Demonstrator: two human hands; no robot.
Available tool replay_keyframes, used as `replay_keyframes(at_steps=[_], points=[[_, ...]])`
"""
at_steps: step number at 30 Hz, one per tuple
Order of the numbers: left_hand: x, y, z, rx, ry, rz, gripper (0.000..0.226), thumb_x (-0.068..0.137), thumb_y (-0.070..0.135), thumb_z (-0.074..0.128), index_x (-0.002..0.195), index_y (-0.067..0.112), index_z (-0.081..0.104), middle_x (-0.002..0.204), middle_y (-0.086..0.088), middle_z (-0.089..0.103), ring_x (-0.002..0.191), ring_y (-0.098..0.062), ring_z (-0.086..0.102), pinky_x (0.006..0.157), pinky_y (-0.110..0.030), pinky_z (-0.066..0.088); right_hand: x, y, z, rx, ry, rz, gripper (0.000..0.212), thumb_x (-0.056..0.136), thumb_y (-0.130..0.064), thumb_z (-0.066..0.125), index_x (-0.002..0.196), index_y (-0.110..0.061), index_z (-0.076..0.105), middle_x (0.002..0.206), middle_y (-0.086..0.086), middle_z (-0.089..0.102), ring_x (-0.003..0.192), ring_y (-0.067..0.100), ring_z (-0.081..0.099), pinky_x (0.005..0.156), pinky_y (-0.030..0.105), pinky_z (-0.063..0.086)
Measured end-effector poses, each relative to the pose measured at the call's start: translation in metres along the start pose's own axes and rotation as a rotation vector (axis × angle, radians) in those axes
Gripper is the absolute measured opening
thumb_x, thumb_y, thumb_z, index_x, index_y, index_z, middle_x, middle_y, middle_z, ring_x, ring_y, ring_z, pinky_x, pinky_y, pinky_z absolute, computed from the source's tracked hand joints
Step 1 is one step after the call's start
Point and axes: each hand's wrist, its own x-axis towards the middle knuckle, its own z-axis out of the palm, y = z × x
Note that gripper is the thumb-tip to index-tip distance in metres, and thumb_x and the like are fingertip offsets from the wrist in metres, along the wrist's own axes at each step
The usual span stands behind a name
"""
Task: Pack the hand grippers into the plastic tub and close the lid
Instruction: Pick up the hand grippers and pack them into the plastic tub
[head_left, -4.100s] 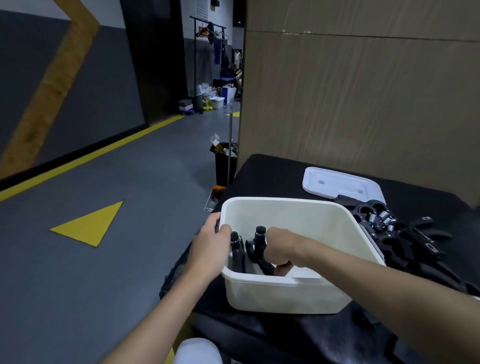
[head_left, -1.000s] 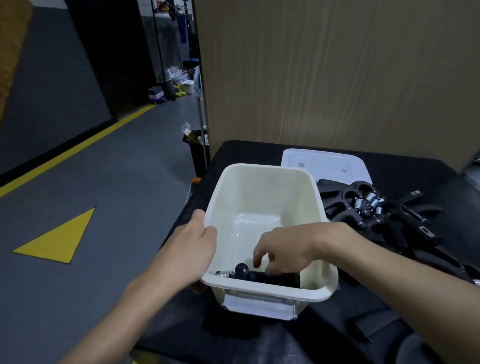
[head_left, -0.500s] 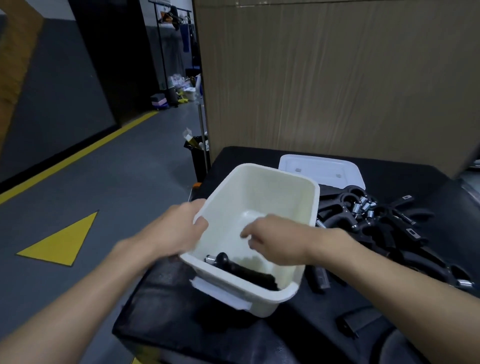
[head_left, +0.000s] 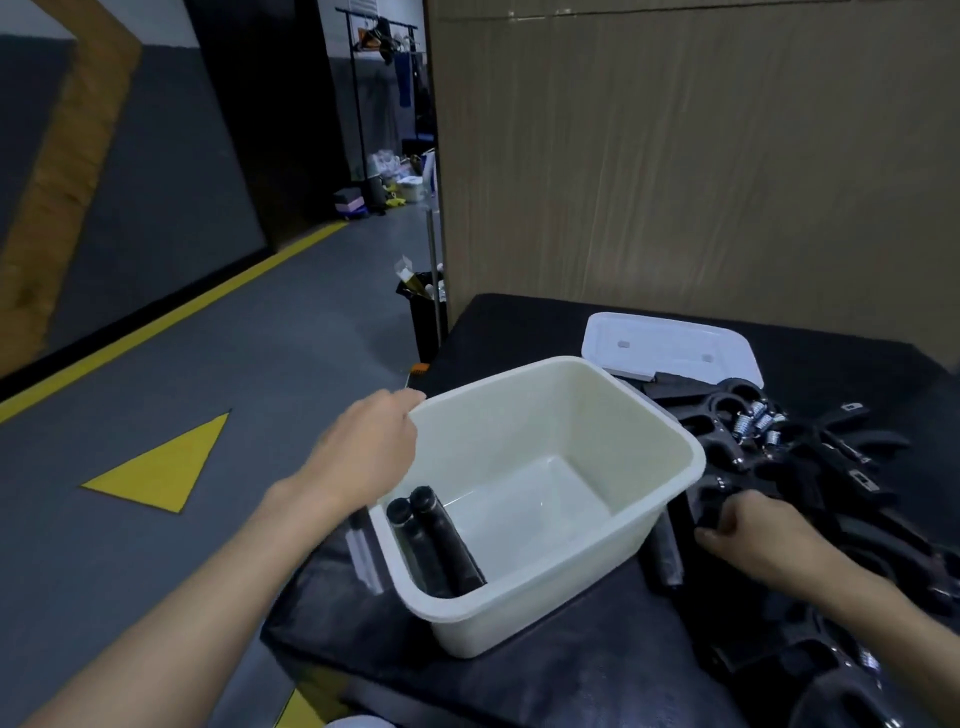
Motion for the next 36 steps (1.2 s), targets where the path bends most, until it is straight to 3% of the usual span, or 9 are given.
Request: replay_keyframes(at_steps=[4,7,12,15,18,20,25,29,36], points=[[-0.020,-0.002,0.008,-0.206,0.146,-0.146,0.042,0.096,0.012,0.031,0.119,0.030,0.061,0.101,-0.003,0.059,0.089,-0.023,0.055,0.072,-0.035,0.048,-0.002,0.002,0.018,-0.012,0.186,-0.063,0.047,0.081,-0.039,0.072,0.083,-0.014,0.032,0.084,0.009,0.059,0.092,0.037,0.063,0.064,0.035,0.037],[-0.019,-0.002,0.008,-0.263,0.138,-0.160,0.048,0.092,0.004,0.029,0.113,0.031,0.063,0.087,0.002,0.065,0.065,-0.015,0.052,0.052,-0.026,0.039,-0.006,0.004,0.029,-0.078,0.204,-0.090,0.052,0.078,-0.045,0.073,0.084,-0.018,0.029,0.082,0.007,0.058,0.088,0.036,0.062,0.062,0.036,0.036],[-0.008,-0.006,0.002,-0.273,0.071,-0.087,0.054,0.088,0.000,0.028,0.103,0.036,0.065,0.095,0.004,0.070,0.082,-0.023,0.065,0.070,-0.037,0.054,-0.014,0.010,0.031,0.077,0.304,-0.051,0.044,0.075,-0.021,0.075,0.081,-0.013,0.033,0.068,0.006,0.056,0.067,0.036,0.053,0.056,0.038,0.033],[-0.008,0.000,0.002,-0.350,0.064,-0.080,0.050,0.092,0.004,0.031,0.113,0.032,0.067,0.096,0.003,0.071,0.061,-0.012,0.059,0.056,-0.027,0.049,-0.018,0.018,0.021,0.221,0.303,-0.007,0.038,0.069,-0.014,0.082,0.087,-0.012,0.049,0.074,0.011,0.059,0.068,0.031,0.051,0.060,0.036,0.036],[-0.021,0.004,0.002,-0.357,0.120,-0.113,0.045,0.096,0.016,0.040,0.139,0.021,0.052,0.130,-0.001,0.058,0.102,-0.007,0.057,0.083,-0.019,0.040,-0.023,0.030,-0.002,0.174,0.362,-0.037,0.028,0.065,-0.009,0.088,0.086,-0.010,0.069,0.085,0.017,0.065,0.080,0.035,0.060,0.068,0.034,0.039],[-0.036,0.005,0.002,-0.297,0.084,-0.126,0.053,0.096,0.024,0.044,0.148,0.019,0.036,0.145,0.004,0.041,0.120,-0.010,0.043,0.092,-0.025,0.032,-0.030,0.035,-0.022,0.145,0.399,-0.046,0.029,0.067,-0.014,0.087,0.092,-0.010,0.073,0.088,0.016,0.069,0.086,0.036,0.063,0.069,0.035,0.041],[-0.058,0.011,0.008,-0.282,0.011,-0.136,0.061,0.098,0.025,0.042,0.154,0.018,0.019,0.151,0.009,0.024,0.102,-0.008,0.040,0.084,-0.025,0.032,-0.042,0.031,-0.069,0.236,0.579,-0.037,0.023,0.076,-0.023,0.081,0.075,-0.024,0.058,0.068,0.006,0.058,0.069,0.027,0.053,0.062,0.035,0.041],[-0.051,0.008,0.011,-0.343,0.086,-0.141,0.055,0.100,0.015,0.035,0.154,0.011,0.023,0.156,0.006,0.026,0.108,-0.002,0.032,0.086,-0.016,0.024,-0.053,0.024,-0.086,0.467,0.757,-0.104,0.028,0.070,-0.058,0.067,0.079,-0.037,0.052,0.073,-0.010,0.057,0.077,0.024,0.060,0.065,0.036,0.049],[-0.042,0.002,0.019,-0.361,0.125,-0.147,0.053,0.101,0.012,0.030,0.155,0.011,0.027,0.160,0.006,0.026,0.144,-0.013,0.026,0.104,-0.016,0.019,-0.079,-0.087,-0.092,0.537,0.398,-0.356,0.030,0.066,-0.035,0.076,0.080,-0.020,0.053,0.072,0.004,0.072,0.073,0.025,0.070,0.070,0.046,0.057]])
